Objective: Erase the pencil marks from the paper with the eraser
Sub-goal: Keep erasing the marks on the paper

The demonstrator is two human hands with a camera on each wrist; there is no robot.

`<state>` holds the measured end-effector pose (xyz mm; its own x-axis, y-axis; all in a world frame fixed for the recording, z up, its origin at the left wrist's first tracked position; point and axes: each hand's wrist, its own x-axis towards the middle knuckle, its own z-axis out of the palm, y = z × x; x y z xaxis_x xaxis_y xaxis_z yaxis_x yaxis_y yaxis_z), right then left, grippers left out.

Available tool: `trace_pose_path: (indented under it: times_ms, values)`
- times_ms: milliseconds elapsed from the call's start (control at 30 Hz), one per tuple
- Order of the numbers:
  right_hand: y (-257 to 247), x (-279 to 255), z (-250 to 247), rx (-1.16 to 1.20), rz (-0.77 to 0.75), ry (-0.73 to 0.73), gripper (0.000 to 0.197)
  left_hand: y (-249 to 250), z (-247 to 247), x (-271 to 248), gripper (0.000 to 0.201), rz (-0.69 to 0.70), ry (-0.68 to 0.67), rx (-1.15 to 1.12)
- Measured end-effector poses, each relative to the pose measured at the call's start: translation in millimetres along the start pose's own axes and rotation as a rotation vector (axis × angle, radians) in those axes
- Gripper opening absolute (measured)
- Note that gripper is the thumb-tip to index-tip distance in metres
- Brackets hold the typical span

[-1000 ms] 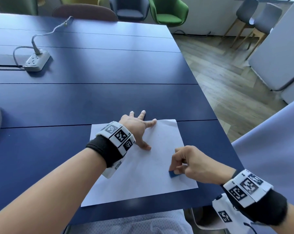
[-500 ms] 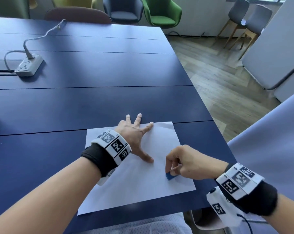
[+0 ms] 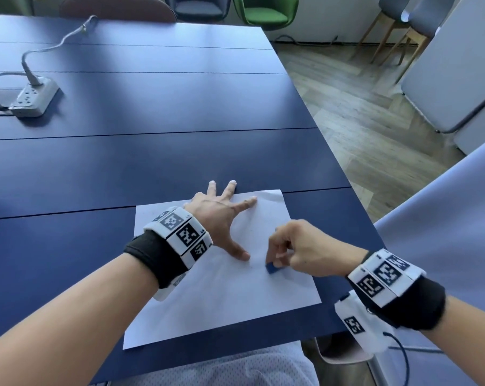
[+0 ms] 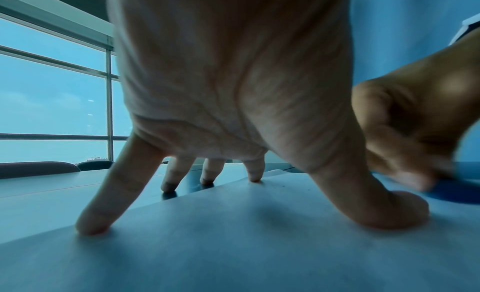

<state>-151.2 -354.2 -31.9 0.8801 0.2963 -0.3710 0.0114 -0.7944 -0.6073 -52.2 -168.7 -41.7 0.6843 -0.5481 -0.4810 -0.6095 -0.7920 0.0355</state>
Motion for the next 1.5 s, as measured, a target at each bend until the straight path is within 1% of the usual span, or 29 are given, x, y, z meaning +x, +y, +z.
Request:
trace_pose_path:
  times_ms: [67,100,133,167,233,267,300,433,567,633,700,733,833,867,900,1033,1067,1100,1133,1200,1233,1267,1367,1400,1433,1500]
  values:
    - [-0.2,8.3,-1.6,0.014,-0.003,0.140,0.025,-0.2,-0.5,-0.2,0.129,-0.011,0.000,0.002]
    - [0.9,7.6,-0.4,0.035,-0.003,0.166,0.024,0.5,-1.5,-1.6,0.130,-0.013,0.001,0.011]
    - [3.0,3.1,1.7,0.047,-0.004,0.154,0.024,1.5,-2.2,-2.6,0.130,-0.011,0.003,0.019]
    - [5.1,-3.3,3.7,0.052,-0.005,0.102,0.025,1.8,-3.0,-3.6,0.130,-0.009,0.004,0.021]
    - [5.3,-17.1,6.2,0.051,0.007,-0.047,0.023,1.8,-4.2,-4.3,0.131,-0.011,-0.001,0.010]
    - [4.8,-20.1,5.0,0.038,0.015,-0.089,0.022,1.8,-4.0,-3.7,0.132,-0.013,-0.007,0.004]
    - [3.4,-18.2,2.1,0.023,0.020,-0.092,0.022,1.7,-4.2,-3.1,0.132,-0.016,-0.013,-0.001]
    - [-1.6,19.5,-15.8,-0.006,0.026,0.090,0.026,1.6,-2.9,-1.7,0.133,-0.018,-0.029,-0.001]
    - [4.1,59.8,-37.7,0.033,0.089,0.282,0.017,0.2,-4.6,-1.8,0.133,-0.019,-0.046,-0.017]
    - [6.9,66.7,-43.9,0.038,0.104,0.328,0.013,-0.5,-4.8,-1.7,0.133,-0.018,-0.051,-0.017]
    - [8.3,61.7,-43.4,0.060,0.093,0.303,0.013,-1.6,-3.1,-0.3,0.134,-0.018,-0.043,-0.022]
    - [8.9,56.2,-41.0,0.071,0.079,0.252,0.014,-1.8,-2.5,0.1,0.135,-0.018,-0.037,-0.024]
    - [8.0,41.1,-32.8,0.046,0.052,0.028,0.019,-0.8,-3.3,-0.5,0.134,-0.020,-0.036,-0.009]
    - [7.3,42.2,-32.5,0.024,0.047,0.004,0.021,-0.1,-4.0,-1.1,0.134,-0.020,-0.038,-0.004]
    - [5.8,46.2,-33.2,0.013,0.038,0.026,0.021,0.3,-4.4,-1.5,0.134,-0.020,-0.039,0.000]
    - [2.1,63.2,-31.8,0.049,0.019,0.268,0.018,-1.1,-3.5,-0.6,0.136,-0.032,-0.041,-0.004]
    - [2.6,60.5,-29.7,0.065,0.021,0.284,0.018,-0.4,-4.0,-0.7,0.136,-0.033,-0.042,-0.004]
    - [3.8,55.2,-27.1,0.070,0.020,0.263,0.018,0.5,-4.5,-1.2,0.135,-0.030,-0.043,0.004]
    - [5.5,48.5,-24.7,0.065,0.016,0.208,0.019,2.0,-5.0,-2.0,0.134,-0.026,-0.043,0.014]
    - [6.1,37.6,-22.5,0.044,0.022,0.041,0.023,3.9,-6.8,-4.0,0.133,-0.022,-0.038,0.030]
    - [5.4,36.4,-23.1,0.028,0.026,-0.006,0.024,4.1,-8.0,-5.1,0.132,-0.023,-0.037,0.032]
    - [5.7,38.2,-24.1,0.020,0.028,0.008,0.024,4.3,-8.1,-4.8,0.132,-0.022,-0.038,0.029]
    - [5.3,44.9,-23.9,0.053,0.028,0.208,0.020,3.6,-6.9,-4.1,0.132,-0.026,-0.039,0.011]
    - [5.1,42.3,-21.2,0.072,0.030,0.238,0.020,3.5,-6.6,-4.6,0.133,-0.028,-0.040,0.010]
    - [6.7,37.1,-18.5,0.085,0.028,0.231,0.021,3.7,-6.9,-4.6,0.133,-0.027,-0.042,0.012]
    - [10.7,23.1,-12.8,0.082,0.026,0.115,0.028,4.2,-7.1,-4.6,0.133,-0.023,-0.043,0.021]
